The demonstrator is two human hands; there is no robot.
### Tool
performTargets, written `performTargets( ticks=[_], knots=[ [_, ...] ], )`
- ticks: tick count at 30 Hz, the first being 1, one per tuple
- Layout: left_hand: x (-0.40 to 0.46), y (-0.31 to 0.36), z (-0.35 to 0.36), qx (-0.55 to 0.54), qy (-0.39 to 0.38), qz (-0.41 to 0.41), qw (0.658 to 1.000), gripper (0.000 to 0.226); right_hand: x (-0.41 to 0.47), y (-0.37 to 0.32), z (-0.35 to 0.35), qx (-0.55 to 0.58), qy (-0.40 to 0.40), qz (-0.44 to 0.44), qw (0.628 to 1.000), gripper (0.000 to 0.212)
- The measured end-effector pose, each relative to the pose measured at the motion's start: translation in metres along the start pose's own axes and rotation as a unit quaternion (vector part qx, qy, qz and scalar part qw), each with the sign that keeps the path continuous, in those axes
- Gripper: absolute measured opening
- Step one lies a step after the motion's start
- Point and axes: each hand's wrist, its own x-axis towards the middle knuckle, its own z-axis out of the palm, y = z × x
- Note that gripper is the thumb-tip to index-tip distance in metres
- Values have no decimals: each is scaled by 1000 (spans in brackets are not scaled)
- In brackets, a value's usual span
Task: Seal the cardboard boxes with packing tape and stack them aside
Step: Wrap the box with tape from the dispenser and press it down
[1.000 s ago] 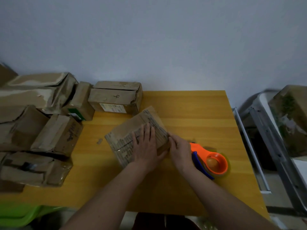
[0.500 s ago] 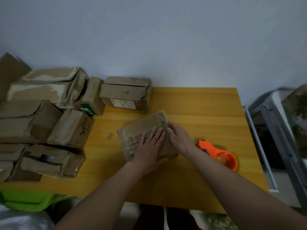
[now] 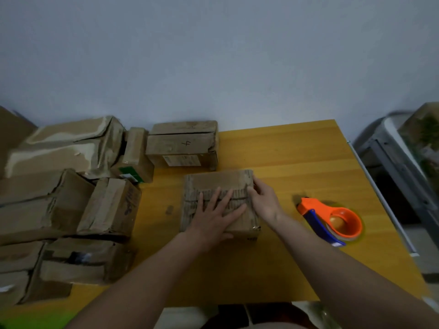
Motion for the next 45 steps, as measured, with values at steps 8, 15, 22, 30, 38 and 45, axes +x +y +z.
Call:
performTargets(
  ticks=[8, 15, 22, 30, 38, 45],
  knots=[
    [-8, -43, 0, 48, 9, 72, 996, 77, 15, 0, 2, 30, 67, 20, 997, 49],
    [-6, -48, 5, 54, 12, 84, 995, 79, 29, -4, 4, 9, 88, 9, 996, 32],
    [-5, -45, 12, 42, 45, 89, 994, 80, 50, -13, 29, 47, 165, 105, 980, 40],
    [-9, -64, -12, -236, 189, -71, 950, 76, 55, -16, 18, 143, 128, 142, 971, 49],
    [14, -94, -9, -594, 158, -240, 751, 70, 49, -9, 29, 189, 49, 104, 975, 63],
    [27, -100, 4, -712, 148, -266, 633, 34, 57, -10, 37, 161, 64, 160, 972, 47]
  ],
)
